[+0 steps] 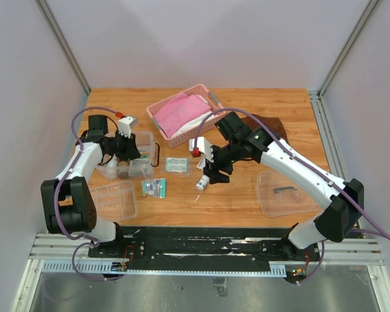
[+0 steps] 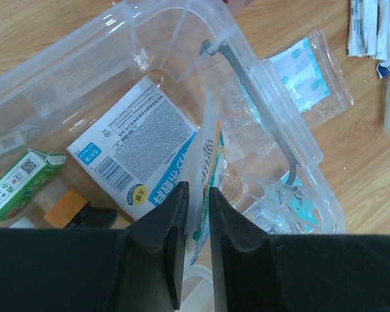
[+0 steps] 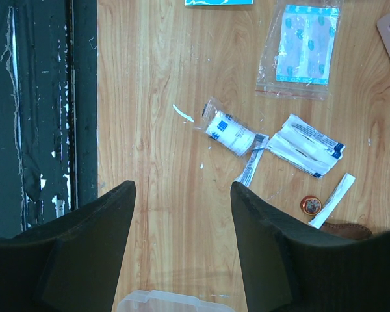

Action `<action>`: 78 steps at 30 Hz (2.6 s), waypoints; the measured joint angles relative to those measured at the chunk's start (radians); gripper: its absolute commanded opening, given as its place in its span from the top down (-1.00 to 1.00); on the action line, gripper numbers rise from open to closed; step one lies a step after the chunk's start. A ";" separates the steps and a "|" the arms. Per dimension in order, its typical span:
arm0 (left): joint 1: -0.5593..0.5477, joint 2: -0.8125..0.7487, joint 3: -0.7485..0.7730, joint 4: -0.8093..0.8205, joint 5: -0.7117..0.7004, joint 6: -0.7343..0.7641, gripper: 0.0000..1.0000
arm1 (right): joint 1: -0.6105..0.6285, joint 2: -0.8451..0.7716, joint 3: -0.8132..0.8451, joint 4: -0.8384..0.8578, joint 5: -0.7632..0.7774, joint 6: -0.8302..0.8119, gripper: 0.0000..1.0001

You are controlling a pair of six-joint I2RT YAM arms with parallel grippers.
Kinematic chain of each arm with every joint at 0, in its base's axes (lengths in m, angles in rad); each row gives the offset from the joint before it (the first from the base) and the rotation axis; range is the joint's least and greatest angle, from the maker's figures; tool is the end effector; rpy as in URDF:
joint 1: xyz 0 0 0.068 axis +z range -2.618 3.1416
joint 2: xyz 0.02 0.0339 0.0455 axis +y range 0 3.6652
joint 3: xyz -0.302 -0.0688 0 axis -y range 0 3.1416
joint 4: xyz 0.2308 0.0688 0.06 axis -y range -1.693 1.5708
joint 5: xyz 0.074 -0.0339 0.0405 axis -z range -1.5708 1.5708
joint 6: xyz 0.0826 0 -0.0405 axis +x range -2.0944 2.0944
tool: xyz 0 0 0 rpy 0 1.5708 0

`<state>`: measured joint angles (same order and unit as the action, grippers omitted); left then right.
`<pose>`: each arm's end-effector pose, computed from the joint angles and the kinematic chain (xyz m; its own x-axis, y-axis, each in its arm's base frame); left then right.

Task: Organize the medicine kit
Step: Place the medical item at the medicine box, then pick up the medical item at the center of the board.

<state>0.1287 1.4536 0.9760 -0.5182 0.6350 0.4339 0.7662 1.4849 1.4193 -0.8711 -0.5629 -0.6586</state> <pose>0.2975 -0.0109 0.2427 -0.6641 0.2553 -0.7027 0.5464 0.8073 -0.2230 0.1954 0.2492 0.3432 0.0392 -0.6806 -0.7316 -0.9992 -0.0333 -0.0226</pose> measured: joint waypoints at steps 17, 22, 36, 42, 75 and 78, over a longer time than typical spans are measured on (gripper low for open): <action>0.000 0.003 0.015 0.106 -0.145 0.003 -0.22 | 0.000 0.019 -0.003 0.002 0.006 0.000 -0.23; 0.000 -0.044 0.016 0.143 -0.175 0.003 -0.27 | 0.000 0.024 -0.003 0.003 0.007 0.000 -0.23; 0.001 -0.351 -0.123 0.219 -0.159 0.029 -0.96 | 0.000 0.028 -0.003 0.008 0.021 0.006 -0.25; 0.000 -0.518 -0.139 0.214 -0.006 0.063 -0.98 | 0.000 0.033 -0.003 0.026 0.065 0.034 -0.29; -0.680 -0.353 -0.288 -0.068 -0.251 0.446 -0.72 | -0.097 0.109 -0.040 0.187 0.332 0.188 -0.30; -0.696 -0.308 -0.288 -0.068 -0.292 0.460 -0.72 | -0.097 0.111 -0.041 0.188 0.331 0.188 -0.29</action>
<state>-0.5674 1.1454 0.6884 -0.5865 0.3428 0.8944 0.6697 1.5963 1.3785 -0.6834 -0.2317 -0.4706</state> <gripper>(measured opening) 0.863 0.650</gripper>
